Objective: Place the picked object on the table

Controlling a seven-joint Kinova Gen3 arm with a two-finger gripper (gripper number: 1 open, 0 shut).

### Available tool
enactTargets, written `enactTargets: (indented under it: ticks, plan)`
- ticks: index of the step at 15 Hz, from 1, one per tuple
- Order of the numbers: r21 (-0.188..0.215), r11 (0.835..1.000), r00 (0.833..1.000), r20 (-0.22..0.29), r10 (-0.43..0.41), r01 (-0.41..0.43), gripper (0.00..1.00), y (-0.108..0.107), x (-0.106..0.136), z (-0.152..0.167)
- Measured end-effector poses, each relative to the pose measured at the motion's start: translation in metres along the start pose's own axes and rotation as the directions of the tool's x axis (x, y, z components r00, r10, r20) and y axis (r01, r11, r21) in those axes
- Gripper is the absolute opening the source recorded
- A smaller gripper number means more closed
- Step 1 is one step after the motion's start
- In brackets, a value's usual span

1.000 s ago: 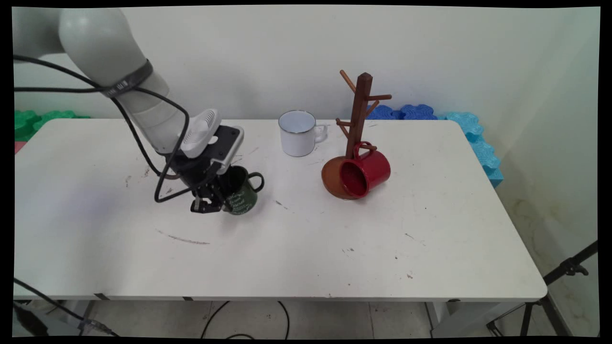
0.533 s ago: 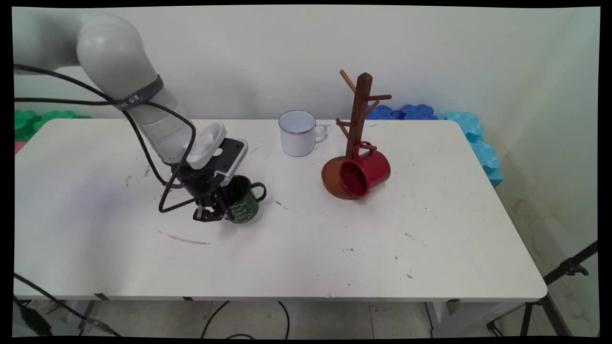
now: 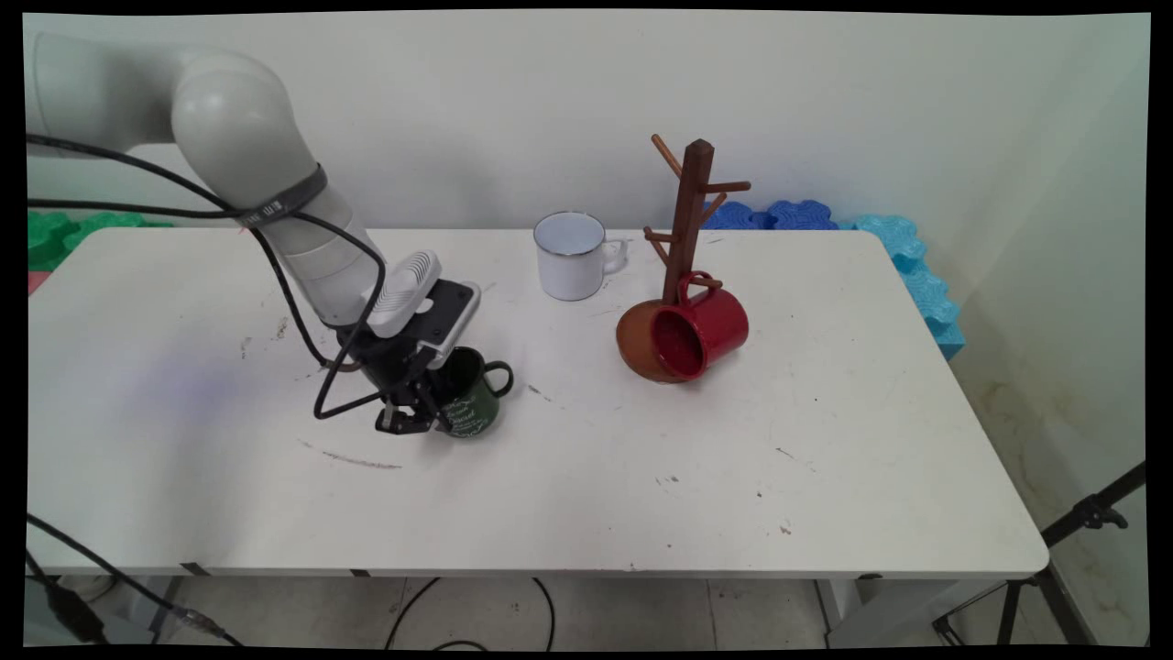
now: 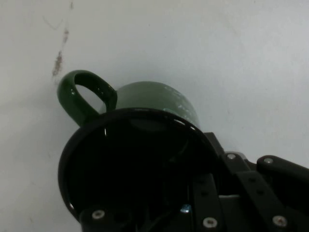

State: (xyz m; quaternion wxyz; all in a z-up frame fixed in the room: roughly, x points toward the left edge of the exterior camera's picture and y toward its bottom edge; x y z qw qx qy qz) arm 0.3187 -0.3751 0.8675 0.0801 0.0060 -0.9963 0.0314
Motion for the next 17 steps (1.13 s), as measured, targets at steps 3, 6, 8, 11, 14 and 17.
enactTargets:
  ticks: [3, 6, 8, 11, 14, 17]
  plan:
    - [-0.002, 1.0, 1.0, 0.0, 0.001, -0.001, 0.0, -0.001, -0.001, 0.006]
    - [-0.003, 1.0, 1.0, 0.002, -0.003, 0.003, 0.0, -0.002, -0.002, 0.011]
    - [-0.003, 1.0, 1.0, 0.001, -0.004, 0.004, 0.0, -0.003, -0.003, 0.014]
    - [-0.001, 1.0, 1.0, -0.004, -0.004, 0.004, 1.0, -0.003, -0.003, 0.017]
    - [0.001, 1.0, 1.0, -0.013, -0.005, 0.005, 1.0, -0.003, -0.002, 0.02]
    - [0.004, 1.0, 1.0, -0.028, -0.006, 0.007, 1.0, -0.003, 0.0, 0.019]
